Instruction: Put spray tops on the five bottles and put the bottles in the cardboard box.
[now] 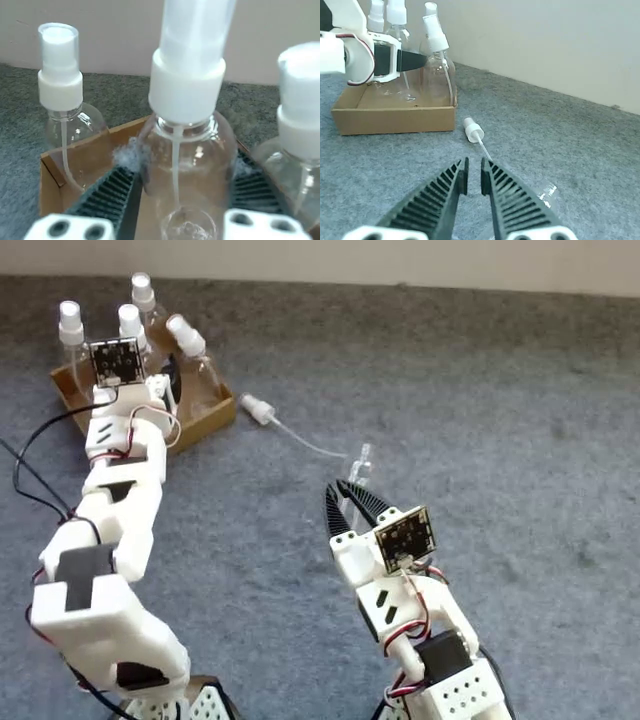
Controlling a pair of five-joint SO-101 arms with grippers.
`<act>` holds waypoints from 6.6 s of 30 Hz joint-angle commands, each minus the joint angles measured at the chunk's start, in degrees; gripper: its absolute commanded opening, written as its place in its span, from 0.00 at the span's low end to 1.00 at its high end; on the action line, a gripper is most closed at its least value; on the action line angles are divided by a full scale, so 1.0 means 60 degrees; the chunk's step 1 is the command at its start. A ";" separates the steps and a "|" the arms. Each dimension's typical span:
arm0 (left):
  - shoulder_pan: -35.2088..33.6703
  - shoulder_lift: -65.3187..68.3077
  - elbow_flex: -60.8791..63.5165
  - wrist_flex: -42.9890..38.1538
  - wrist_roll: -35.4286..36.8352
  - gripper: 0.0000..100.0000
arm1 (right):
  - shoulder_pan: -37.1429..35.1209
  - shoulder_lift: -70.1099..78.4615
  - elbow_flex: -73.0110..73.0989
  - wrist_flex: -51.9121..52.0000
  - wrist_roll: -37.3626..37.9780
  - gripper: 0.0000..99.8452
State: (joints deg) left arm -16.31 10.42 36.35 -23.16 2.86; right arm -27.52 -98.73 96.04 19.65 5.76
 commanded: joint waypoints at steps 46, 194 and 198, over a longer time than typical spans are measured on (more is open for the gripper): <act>-0.0769 0.2733 -0.1897 -0.0322 -0.0073 0.32 | -0.0037 0.0007 0.1531 0.0037 0.0044 0.04; 0.6308 0.6952 -1.5626 1.8330 -0.0161 0.33 | 0.3890 -0.0007 0.1473 0.0242 0.0103 0.04; 0.6571 0.7363 -1.6081 1.8784 -0.0190 0.33 | 0.3890 -0.0007 0.1473 0.0242 0.0103 0.04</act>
State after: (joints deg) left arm 21.49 53.85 -56.22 87.34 2.77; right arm -4.84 -98.73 96.04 20.62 5.76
